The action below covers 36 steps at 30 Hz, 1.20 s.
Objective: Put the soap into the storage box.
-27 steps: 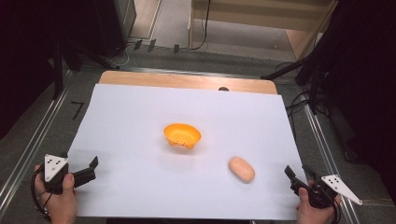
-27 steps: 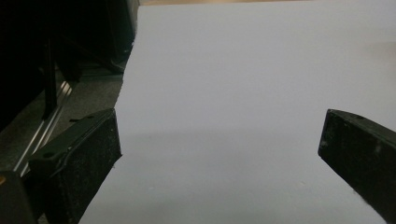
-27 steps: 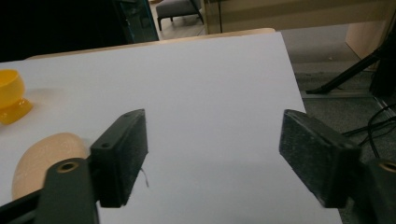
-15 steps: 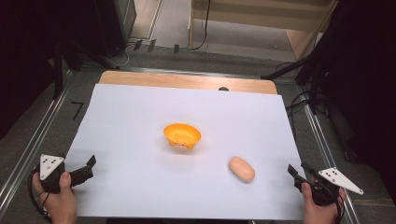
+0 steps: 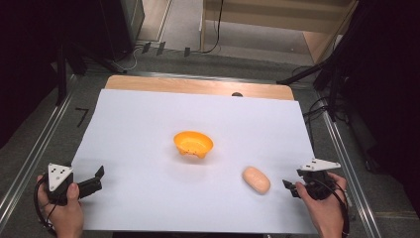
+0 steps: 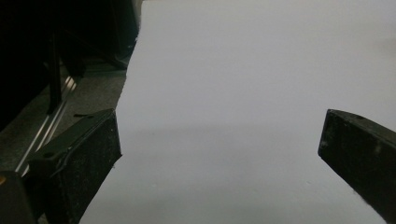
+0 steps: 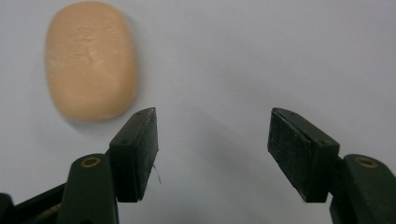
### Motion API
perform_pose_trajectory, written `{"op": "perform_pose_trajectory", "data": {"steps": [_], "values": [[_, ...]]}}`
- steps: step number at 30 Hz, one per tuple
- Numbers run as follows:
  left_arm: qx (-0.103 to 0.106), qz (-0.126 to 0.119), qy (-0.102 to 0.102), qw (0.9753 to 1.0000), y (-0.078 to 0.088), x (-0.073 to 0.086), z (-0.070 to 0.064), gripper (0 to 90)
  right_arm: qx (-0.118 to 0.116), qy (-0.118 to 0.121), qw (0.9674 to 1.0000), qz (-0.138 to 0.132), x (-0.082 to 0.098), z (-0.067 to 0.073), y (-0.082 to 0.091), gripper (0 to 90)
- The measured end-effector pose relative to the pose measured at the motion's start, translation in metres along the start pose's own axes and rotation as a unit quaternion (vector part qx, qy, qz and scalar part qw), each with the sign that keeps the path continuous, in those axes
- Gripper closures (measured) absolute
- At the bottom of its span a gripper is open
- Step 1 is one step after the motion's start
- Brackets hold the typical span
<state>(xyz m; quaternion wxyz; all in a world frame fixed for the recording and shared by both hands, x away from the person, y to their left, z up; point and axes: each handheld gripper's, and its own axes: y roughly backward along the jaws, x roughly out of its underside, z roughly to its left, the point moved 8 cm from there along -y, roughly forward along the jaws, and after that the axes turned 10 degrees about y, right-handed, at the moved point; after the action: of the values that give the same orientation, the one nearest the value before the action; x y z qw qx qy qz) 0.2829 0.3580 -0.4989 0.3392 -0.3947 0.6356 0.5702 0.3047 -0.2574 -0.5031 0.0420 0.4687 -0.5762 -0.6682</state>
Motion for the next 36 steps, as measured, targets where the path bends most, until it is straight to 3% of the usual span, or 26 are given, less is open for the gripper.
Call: {"op": "perform_pose_trajectory", "data": {"steps": [2,3,7,10,18,25,34,36], "values": [[0.001,0.001,-0.002,1.0,0.0,0.0,0.0,0.0,-0.009,0.01,0.9998,0.016,-0.006,0.004,-0.003,34.4],[0.002,0.0,-0.003,1.0,0.0,0.0,-0.001,0.0,-0.026,0.017,0.9992,0.026,-0.011,0.007,-0.005,34.4],[0.0,0.002,-0.006,1.0,0.0,0.0,-0.001,0.0,-0.045,0.024,0.9982,0.032,-0.019,0.012,-0.005,34.3],[0.001,0.0,-0.008,1.0,-0.001,0.0,-0.002,0.0,-0.066,0.028,0.996,0.053,-0.026,0.023,-0.008,33.0],[-0.001,-0.003,-0.025,0.9997,0.0,0.001,-0.005,0.0,-0.101,0.042,0.9916,0.069,-0.04,0.042,-0.02,31.5],[0.0,0.0,-0.03,0.9995,0.0,0.001,-0.005,0.0,-0.117,0.037,0.9885,0.088,-0.051,0.056,-0.033,29.1],[-0.002,0.002,-0.03,0.9996,-0.001,0.002,-0.005,0.0,-0.12,0.021,0.9864,0.111,-0.054,0.06,-0.052,28.8],[0.0,0.003,-0.029,0.9996,-0.001,0.002,-0.005,0.0,-0.116,0.024,0.9845,0.129,-0.053,0.061,-0.057,31.1]]}}
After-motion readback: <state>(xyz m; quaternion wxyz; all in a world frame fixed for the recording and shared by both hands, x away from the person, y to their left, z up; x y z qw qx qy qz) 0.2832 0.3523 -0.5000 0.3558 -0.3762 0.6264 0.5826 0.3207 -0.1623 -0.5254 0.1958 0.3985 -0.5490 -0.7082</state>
